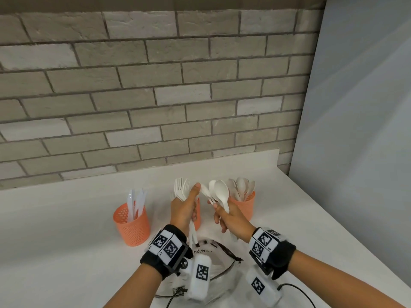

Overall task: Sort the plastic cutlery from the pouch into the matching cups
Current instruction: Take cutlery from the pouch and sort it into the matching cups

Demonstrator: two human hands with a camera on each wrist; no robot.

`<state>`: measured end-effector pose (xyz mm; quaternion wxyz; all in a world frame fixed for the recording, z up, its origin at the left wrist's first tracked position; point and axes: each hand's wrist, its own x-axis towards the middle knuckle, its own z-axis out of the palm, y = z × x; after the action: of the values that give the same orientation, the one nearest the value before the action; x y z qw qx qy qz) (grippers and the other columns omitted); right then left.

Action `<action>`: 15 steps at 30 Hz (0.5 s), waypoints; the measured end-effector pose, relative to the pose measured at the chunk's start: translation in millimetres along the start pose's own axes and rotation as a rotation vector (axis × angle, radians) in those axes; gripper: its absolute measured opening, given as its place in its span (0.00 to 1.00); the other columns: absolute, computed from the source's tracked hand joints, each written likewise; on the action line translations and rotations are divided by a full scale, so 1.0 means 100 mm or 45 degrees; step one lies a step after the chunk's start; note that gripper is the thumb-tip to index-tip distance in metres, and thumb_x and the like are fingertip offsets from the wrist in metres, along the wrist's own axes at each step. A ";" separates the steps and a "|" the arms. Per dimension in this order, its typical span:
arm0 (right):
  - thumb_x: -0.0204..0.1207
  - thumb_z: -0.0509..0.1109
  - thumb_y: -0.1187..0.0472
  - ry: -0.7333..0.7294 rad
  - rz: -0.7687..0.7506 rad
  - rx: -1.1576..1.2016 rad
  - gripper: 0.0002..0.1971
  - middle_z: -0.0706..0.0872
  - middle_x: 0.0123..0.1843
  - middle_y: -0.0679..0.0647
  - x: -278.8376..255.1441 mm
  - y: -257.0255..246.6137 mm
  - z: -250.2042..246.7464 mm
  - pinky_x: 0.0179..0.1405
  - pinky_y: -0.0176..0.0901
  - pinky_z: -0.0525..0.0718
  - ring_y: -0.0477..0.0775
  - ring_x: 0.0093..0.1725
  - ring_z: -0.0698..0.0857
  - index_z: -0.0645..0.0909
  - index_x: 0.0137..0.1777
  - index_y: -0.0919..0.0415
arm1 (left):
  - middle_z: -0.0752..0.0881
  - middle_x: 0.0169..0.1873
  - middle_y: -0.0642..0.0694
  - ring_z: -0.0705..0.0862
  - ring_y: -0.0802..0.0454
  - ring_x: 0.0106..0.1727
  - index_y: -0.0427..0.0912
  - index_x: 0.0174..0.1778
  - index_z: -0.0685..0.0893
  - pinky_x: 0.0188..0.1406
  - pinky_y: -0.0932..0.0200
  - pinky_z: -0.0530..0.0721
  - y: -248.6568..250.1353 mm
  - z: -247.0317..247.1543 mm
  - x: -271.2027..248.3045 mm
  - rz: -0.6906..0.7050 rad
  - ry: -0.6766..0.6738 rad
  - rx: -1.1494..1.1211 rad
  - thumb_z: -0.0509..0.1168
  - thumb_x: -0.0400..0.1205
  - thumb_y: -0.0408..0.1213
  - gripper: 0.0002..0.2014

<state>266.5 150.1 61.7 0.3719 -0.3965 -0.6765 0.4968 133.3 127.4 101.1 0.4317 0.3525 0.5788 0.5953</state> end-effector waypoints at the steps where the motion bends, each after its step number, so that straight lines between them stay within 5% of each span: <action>1: 0.85 0.56 0.56 -0.007 -0.022 -0.035 0.08 0.76 0.28 0.49 0.02 0.01 0.00 0.19 0.33 0.73 0.42 0.21 0.72 0.70 0.61 0.46 | 0.67 0.10 0.54 0.64 0.59 0.11 0.40 0.31 0.76 0.14 0.67 0.65 0.01 0.01 0.00 0.017 -0.007 0.016 0.68 0.78 0.46 0.16; 3: 0.85 0.57 0.55 -0.023 -0.050 -0.090 0.07 0.76 0.29 0.48 0.03 0.02 0.01 0.20 0.34 0.73 0.44 0.23 0.72 0.68 0.59 0.42 | 0.68 0.14 0.50 0.64 0.59 0.11 0.40 0.31 0.75 0.13 0.67 0.65 0.02 0.02 0.00 0.032 0.016 0.057 0.69 0.78 0.43 0.15; 6: 0.85 0.57 0.55 -0.079 -0.059 -0.052 0.08 0.79 0.29 0.50 0.05 0.02 0.00 0.19 0.33 0.74 0.43 0.19 0.73 0.72 0.60 0.48 | 0.71 0.18 0.48 0.66 0.60 0.11 0.42 0.27 0.75 0.13 0.67 0.65 0.03 0.03 0.04 0.042 0.081 0.136 0.68 0.79 0.38 0.15; 10: 0.84 0.58 0.55 -0.170 -0.034 0.051 0.06 0.82 0.28 0.53 0.06 -0.03 -0.04 0.23 0.36 0.81 0.45 0.20 0.80 0.73 0.58 0.51 | 0.76 0.22 0.49 0.73 0.54 0.23 0.44 0.29 0.78 0.24 0.61 0.69 0.01 0.04 0.07 0.119 0.120 0.200 0.68 0.78 0.36 0.11; 15: 0.77 0.69 0.64 -0.130 -0.012 0.034 0.05 0.78 0.25 0.54 0.18 -0.01 -0.12 0.24 0.36 0.81 0.42 0.19 0.77 0.79 0.44 0.53 | 0.77 0.21 0.50 0.75 0.57 0.22 0.43 0.28 0.78 0.23 0.64 0.70 0.10 0.17 0.07 0.167 -0.020 0.305 0.68 0.78 0.36 0.12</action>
<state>269.8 170.8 67.0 0.3444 -0.3625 -0.6898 0.5235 144.9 141.2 112.1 0.3511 0.4434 0.6180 0.5461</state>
